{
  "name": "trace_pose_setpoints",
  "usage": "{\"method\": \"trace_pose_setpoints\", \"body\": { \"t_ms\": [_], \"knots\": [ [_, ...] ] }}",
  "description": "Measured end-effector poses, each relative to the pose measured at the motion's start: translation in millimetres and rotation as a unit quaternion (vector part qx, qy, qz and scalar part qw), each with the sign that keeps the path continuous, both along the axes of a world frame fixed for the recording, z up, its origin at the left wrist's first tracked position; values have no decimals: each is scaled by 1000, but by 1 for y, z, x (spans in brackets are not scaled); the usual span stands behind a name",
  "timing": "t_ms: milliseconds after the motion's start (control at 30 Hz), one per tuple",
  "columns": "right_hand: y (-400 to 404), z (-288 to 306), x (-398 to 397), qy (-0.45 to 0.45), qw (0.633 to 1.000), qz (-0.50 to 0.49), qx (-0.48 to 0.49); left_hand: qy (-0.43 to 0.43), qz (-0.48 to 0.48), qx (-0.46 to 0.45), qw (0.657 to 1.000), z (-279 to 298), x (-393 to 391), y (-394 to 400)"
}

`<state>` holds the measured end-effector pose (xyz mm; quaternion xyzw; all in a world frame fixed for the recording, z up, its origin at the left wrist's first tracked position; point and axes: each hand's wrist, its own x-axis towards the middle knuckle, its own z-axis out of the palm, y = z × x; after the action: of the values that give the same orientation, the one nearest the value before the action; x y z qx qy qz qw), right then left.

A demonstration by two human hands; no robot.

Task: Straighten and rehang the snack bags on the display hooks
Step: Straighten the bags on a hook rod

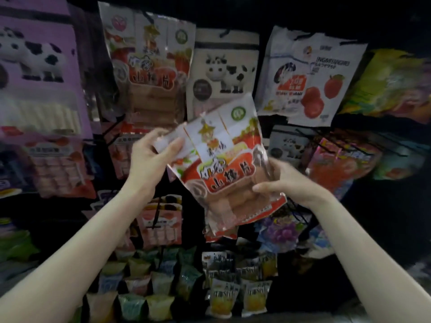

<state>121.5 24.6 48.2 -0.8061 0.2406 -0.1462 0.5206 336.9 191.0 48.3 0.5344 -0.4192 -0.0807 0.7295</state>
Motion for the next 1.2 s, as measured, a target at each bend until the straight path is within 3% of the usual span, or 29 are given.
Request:
{"method": "trace_pose_setpoints", "body": {
  "t_ms": [100,167,267,333,500,633,733,800,1033,1200],
  "knots": [
    [1,-40,1,48,999,-13,17,-84,-30,133,987,-47,-5,7],
    [2,-63,6,45,998,8,43,-183,-45,237,953,-88,-18,4],
    [12,-116,21,143,985,96,-31,-254,-26,340,905,-143,-33,-4],
    [20,-153,28,173,980,84,-47,-262,-39,384,885,-161,-31,-5],
    [15,-208,29,119,989,-29,83,-211,-86,426,876,-183,-17,-14],
    [-2,-242,20,176,978,-10,108,-198,-170,515,817,-217,-21,-43],
    [-24,-263,19,211,974,-41,71,-210,-175,562,781,-247,-27,-76],
    [-39,-264,24,208,974,-70,48,-194,-158,578,777,-257,-29,-98],
    [-95,-271,45,203,975,-92,-7,-150,-123,556,808,-264,-9,-156],
    [-110,-275,59,208,975,-77,-15,-183,-90,572,794,-264,-2,-174]
  ]
}}
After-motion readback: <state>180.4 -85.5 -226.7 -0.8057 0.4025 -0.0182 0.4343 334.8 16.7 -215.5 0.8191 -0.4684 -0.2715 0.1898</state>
